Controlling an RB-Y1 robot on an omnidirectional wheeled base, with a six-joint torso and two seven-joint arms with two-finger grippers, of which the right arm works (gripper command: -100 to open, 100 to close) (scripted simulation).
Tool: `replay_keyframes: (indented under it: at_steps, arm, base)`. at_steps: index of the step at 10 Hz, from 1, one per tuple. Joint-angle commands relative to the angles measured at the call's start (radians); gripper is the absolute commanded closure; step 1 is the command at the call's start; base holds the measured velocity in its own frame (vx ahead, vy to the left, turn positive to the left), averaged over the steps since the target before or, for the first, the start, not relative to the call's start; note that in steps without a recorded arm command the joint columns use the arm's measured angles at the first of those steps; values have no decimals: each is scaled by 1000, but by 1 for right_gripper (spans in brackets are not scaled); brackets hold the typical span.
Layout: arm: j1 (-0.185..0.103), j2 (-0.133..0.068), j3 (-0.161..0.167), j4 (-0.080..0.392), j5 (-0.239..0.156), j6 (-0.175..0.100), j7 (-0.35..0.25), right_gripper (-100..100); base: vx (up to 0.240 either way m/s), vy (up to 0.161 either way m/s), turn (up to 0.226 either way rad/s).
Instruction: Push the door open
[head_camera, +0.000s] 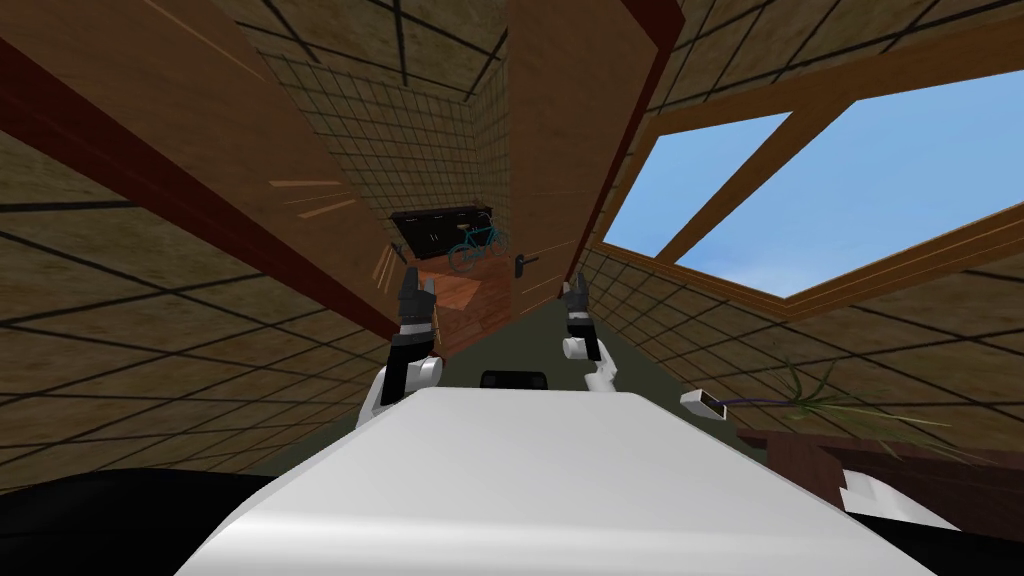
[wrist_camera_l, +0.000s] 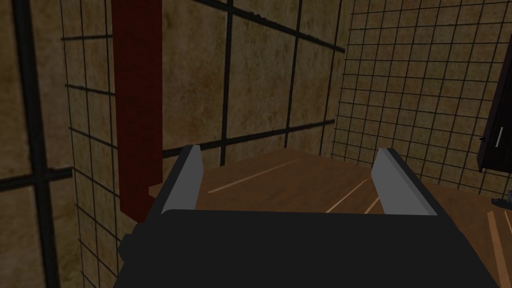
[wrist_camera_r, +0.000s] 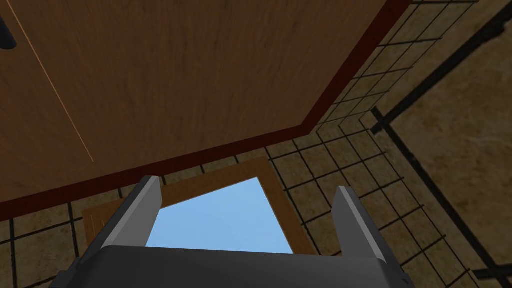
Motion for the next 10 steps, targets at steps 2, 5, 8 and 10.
replay_keyframes:
  at_steps: [2, 5, 8, 10]
  arm:
    - [-44, 1, 5, 70, -2, 0, 2, -100]
    - [-104, 2, 17, 156, -5, 4, 4, -100]
    - [-164, 3, 29, 242, -8, 8, 5, -100]
    - [-194, 4, 35, 297, -10, 10, 6, -100]
  base:
    - [36, -55, 61]
    - [43, -58, 59]
    - [42, -71, 81]
    - [50, -82, 51]
